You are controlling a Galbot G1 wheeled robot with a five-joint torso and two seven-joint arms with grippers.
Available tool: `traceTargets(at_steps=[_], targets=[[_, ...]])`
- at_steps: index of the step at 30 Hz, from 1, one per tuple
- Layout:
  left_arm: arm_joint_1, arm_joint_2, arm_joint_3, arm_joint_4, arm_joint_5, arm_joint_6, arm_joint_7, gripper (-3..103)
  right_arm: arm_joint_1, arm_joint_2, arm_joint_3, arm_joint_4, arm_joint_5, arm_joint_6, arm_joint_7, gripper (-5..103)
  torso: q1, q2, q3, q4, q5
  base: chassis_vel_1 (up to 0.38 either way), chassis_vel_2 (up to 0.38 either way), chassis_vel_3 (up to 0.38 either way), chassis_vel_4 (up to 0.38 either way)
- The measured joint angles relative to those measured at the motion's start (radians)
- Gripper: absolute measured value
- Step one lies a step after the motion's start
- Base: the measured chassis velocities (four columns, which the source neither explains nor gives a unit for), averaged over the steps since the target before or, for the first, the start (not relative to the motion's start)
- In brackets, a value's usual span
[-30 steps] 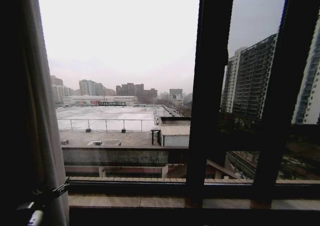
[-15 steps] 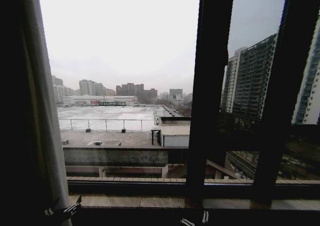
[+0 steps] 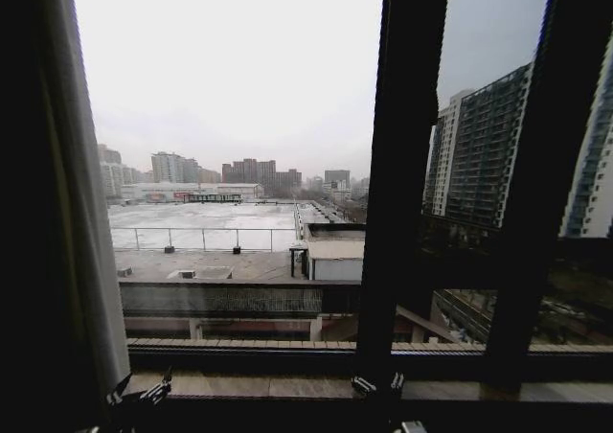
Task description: Open the curtains by pulling them apart, changing their state from closed to fully open.
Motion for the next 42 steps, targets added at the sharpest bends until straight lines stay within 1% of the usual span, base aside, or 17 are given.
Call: traceTargets(at_steps=[1,3,5,6,10,14,17,21,22,23,25,27,28,31,32,36,42], targets=[[-0.020,-0.023,0.007,0.027,0.038,-0.018,0.019,100,-0.005,0.000,0.004,-0.006,-0.001,0.001,-0.011,100,0.000,0.000,0.000,0.0003,0.0001,0.000,0.000,0.000,0.000],[-0.036,-0.032,0.013,0.044,0.053,-0.026,0.024,100,-0.007,0.000,0.006,-0.009,-0.003,0.001,-0.015,100,0.000,0.000,0.000,0.0004,-0.0001,0.000,0.000,0.000,0.000],[-0.114,-0.055,0.052,0.109,0.086,-0.038,0.029,100,-0.017,0.000,0.010,-0.015,-0.009,0.005,-0.030,100,0.000,0.000,0.000,-0.0004,0.0000,0.000,0.000,0.000,0.000],[-0.131,-0.058,0.061,0.123,0.093,-0.039,0.029,100,-0.019,0.000,0.010,-0.016,-0.011,0.005,-0.032,100,0.000,0.000,0.000,-0.0005,0.0000,0.000,0.000,0.000,0.000],[-0.178,-0.066,0.087,0.155,0.105,-0.036,0.029,100,-0.019,0.000,0.010,-0.020,-0.022,0.007,-0.038,100,0.000,0.000,0.000,-0.0005,0.0002,0.000,0.000,0.000,0.000],[-0.212,-0.086,0.133,0.171,0.108,0.000,0.027,100,-0.015,0.000,0.010,-0.029,-0.035,0.012,-0.055,100,0.000,0.000,0.000,0.0000,0.0001,0.000,0.000,0.000,0.000],[-0.194,-0.115,0.147,0.145,0.102,0.031,0.026,100,-0.017,0.000,0.007,-0.028,-0.051,0.018,-0.068,100,0.000,0.000,0.000,0.0000,0.0001,0.000,0.000,0.000,0.000],[-0.171,-0.135,0.148,0.114,0.087,0.058,0.028,100,-0.018,0.000,0.004,-0.025,-0.064,0.030,-0.080,100,0.000,0.000,0.000,0.0002,0.0000,0.000,0.000,0.000,0.000],[-0.155,-0.140,0.151,0.064,0.065,0.114,0.029,100,-0.020,0.000,0.005,-0.020,-0.088,0.038,-0.103,100,0.000,0.000,0.000,0.0001,0.0001,0.000,0.000,0.000,0.000],[-0.149,-0.141,0.157,0.047,0.064,0.129,0.029,100,-0.021,0.000,0.004,-0.017,-0.094,0.038,-0.108,100,0.000,0.000,0.000,0.0000,0.0000,0.000,0.000,0.000,0.000],[-0.144,-0.141,0.161,0.035,0.067,0.137,0.028,100,-0.022,0.000,0.002,-0.016,-0.098,0.038,-0.110,100,0.000,0.000,0.000,-0.0002,0.0000,0.000,0.000,0.000,0.000],[-0.113,-0.162,0.167,-0.011,0.122,0.160,0.026,100,-0.030,0.000,-0.006,-0.004,-0.125,0.039,-0.112,100,0.000,0.000,0.000,-0.0001,0.0001,0.000,0.000,0.000,0.000],[-0.113,-0.162,0.167,-0.011,0.122,0.160,0.026,100,-0.030,0.000,-0.006,-0.004,-0.125,0.039,-0.112,100,0.000,0.000,0.000,-0.0001,0.0001,0.000,0.000,0.000,0.000],[-0.049,-0.213,0.140,-0.061,0.225,0.158,0.027,100,-0.053,0.000,-0.008,0.023,-0.142,0.040,-0.112,100,0.000,0.000,0.000,0.0001,0.0000,0.000,0.000,0.000,0.000],[-0.049,-0.213,0.140,-0.061,0.225,0.158,0.027,100,-0.053,0.000,-0.008,0.023,-0.142,0.040,-0.112,100,0.000,0.000,0.000,0.0001,0.0000,0.000,0.000,0.000,0.000],[0.005,-0.281,0.099,-0.118,0.314,0.156,0.028,100,-0.066,0.000,0.005,0.029,-0.147,0.044,-0.103,100,0.000,0.000,0.000,0.0001,0.0000,0.000,0.000,0.000,0.000],[0.027,-0.328,0.094,-0.142,0.345,0.176,0.028,100,-0.059,0.000,0.006,0.022,-0.148,0.044,-0.078,100,0.000,0.000,0.000,0.0000,0.0001,0.000,0.000,0.000,0.000]])
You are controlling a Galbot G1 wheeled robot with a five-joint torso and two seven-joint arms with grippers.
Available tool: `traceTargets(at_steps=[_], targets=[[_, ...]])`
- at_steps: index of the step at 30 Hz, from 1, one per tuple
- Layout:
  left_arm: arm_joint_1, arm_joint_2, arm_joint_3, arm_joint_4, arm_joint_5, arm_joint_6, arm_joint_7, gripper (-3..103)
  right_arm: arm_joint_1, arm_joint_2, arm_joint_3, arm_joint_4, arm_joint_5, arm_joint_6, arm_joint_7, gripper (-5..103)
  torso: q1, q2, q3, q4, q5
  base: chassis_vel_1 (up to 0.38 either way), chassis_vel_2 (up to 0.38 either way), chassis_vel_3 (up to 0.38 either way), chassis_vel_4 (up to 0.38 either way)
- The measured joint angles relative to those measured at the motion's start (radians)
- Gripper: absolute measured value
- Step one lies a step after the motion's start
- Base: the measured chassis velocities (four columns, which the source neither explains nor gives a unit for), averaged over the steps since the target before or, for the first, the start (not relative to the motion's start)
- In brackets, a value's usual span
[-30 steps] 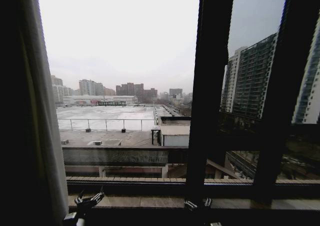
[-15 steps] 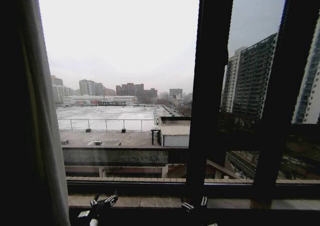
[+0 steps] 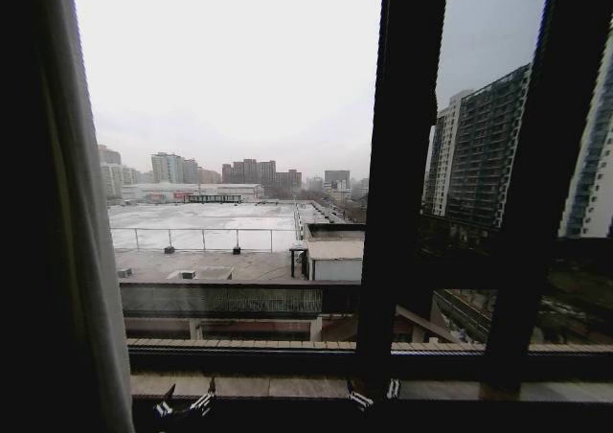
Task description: Open the curtains by pulling them apart, changing their state from closed to fully open.
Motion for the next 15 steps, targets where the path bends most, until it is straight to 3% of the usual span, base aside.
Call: traceTargets(at_steps=[15], targets=[[0.016,0.009,0.002,0.034,0.038,-0.044,0.012,100,0.019,0.000,0.020,-0.014,0.009,-0.006,0.011,100,0.000,0.000,0.000,0.0000,-0.0001,0.000,0.000,0.000,0.000]])
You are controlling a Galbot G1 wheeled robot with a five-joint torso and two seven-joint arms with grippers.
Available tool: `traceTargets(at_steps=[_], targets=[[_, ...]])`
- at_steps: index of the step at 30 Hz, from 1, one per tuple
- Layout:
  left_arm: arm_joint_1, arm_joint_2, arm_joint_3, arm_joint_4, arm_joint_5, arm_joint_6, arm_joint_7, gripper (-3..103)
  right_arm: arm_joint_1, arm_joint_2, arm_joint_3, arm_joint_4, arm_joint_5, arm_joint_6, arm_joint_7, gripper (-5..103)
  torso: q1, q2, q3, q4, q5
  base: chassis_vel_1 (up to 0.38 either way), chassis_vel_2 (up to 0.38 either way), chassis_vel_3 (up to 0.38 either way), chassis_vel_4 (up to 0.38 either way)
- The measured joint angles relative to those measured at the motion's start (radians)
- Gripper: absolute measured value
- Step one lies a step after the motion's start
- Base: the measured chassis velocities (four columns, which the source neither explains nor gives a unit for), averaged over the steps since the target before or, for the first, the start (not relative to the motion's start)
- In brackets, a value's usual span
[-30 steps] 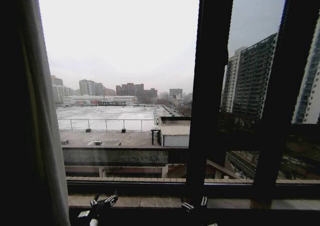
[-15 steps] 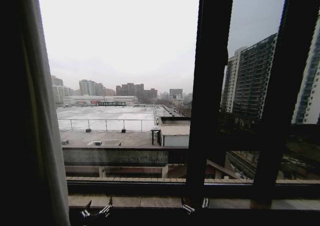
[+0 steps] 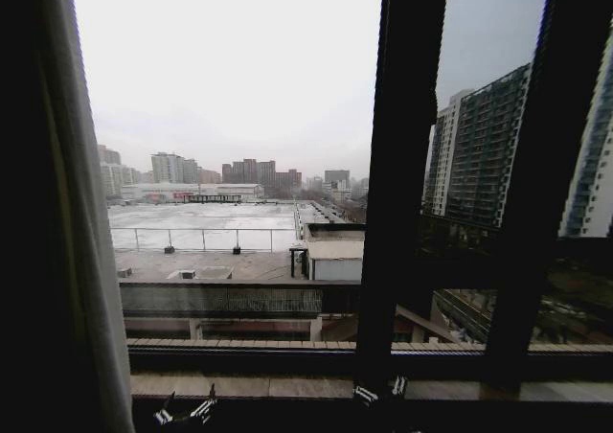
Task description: Open the curtains by pulling them apart, changing their state from closed to fully open.
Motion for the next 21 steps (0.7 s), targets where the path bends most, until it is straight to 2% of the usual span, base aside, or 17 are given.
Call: traceTargets(at_steps=[21], targets=[[0.039,0.001,0.003,-0.013,0.033,-0.029,0.029,100,0.017,0.000,0.010,-0.009,0.055,-0.003,-0.001,100,0.000,0.000,0.000,0.0000,-0.0001,-0.017,-0.015,0.020,0.016]])
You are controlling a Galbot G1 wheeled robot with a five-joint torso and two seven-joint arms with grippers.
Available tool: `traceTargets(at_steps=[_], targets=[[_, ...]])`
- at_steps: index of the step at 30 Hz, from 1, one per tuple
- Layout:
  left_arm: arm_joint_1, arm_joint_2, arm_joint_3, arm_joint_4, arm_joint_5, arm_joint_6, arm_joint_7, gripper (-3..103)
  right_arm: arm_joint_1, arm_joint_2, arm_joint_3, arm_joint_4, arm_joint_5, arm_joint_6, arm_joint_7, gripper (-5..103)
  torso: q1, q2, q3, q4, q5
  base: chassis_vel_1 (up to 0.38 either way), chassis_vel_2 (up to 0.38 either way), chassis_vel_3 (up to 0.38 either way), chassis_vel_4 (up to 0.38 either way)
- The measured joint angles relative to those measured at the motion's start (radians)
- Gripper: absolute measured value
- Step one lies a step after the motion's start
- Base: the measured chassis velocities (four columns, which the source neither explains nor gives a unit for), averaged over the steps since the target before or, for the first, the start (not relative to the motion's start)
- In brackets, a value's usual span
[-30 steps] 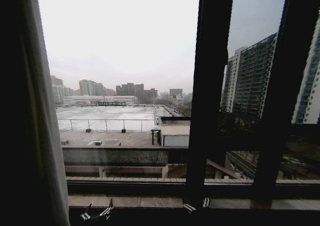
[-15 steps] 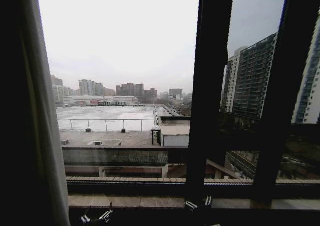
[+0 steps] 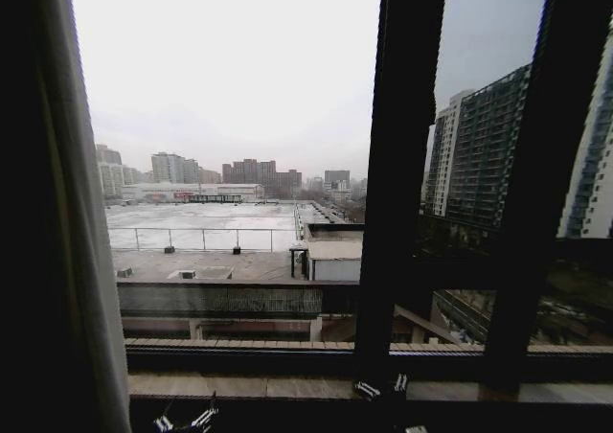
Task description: Open the curtains by pulling them apart, changing their state from closed to fully open.
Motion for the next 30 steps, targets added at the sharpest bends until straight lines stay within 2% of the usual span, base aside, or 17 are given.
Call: traceTargets(at_steps=[30], targets=[[0.017,0.038,-0.014,-0.019,-0.006,-0.007,0.000,100,-0.011,0.000,0.008,0.014,-0.001,0.003,0.000,100,0.000,0.000,0.000,0.0000,0.0001,-0.148,-0.148,0.148,0.146]])
